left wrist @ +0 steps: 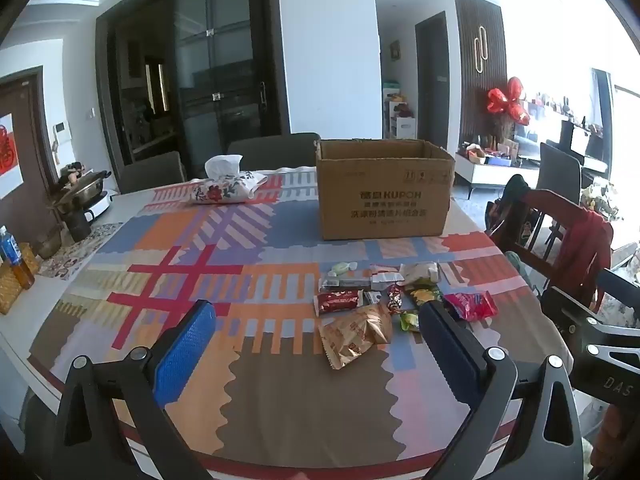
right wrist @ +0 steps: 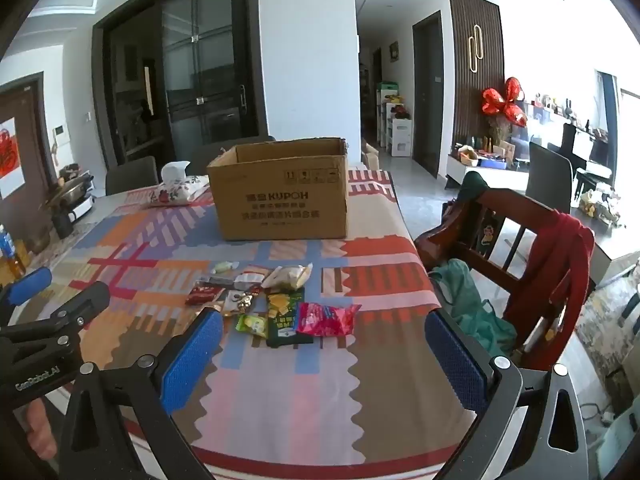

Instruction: Organize snacks

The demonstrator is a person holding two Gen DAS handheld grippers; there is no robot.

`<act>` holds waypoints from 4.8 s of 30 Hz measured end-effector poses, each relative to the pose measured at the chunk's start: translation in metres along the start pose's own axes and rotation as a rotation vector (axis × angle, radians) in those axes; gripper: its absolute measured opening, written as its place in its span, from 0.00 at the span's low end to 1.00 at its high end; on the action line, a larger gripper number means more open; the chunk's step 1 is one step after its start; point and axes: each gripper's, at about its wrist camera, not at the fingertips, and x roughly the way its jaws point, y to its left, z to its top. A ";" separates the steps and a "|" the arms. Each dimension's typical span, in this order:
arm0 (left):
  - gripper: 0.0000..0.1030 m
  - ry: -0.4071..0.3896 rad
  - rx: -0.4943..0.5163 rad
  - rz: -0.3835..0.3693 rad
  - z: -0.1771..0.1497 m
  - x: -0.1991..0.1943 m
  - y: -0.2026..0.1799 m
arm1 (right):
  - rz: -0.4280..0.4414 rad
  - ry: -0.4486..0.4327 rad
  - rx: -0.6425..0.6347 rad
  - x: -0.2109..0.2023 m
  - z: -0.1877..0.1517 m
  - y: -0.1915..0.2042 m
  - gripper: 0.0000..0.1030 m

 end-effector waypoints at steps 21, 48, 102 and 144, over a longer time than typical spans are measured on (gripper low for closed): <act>1.00 -0.002 -0.007 0.004 0.004 0.001 0.005 | -0.002 0.000 -0.008 -0.001 -0.001 0.005 0.99; 1.00 -0.008 -0.007 0.006 0.003 -0.001 0.005 | -0.002 -0.004 -0.013 -0.001 -0.003 0.007 0.99; 0.94 0.116 0.081 -0.068 -0.015 0.048 -0.023 | 0.079 0.182 0.025 0.063 -0.016 -0.007 0.98; 0.36 0.276 0.099 -0.112 -0.031 0.151 -0.044 | 0.091 0.320 0.006 0.172 -0.021 -0.016 0.51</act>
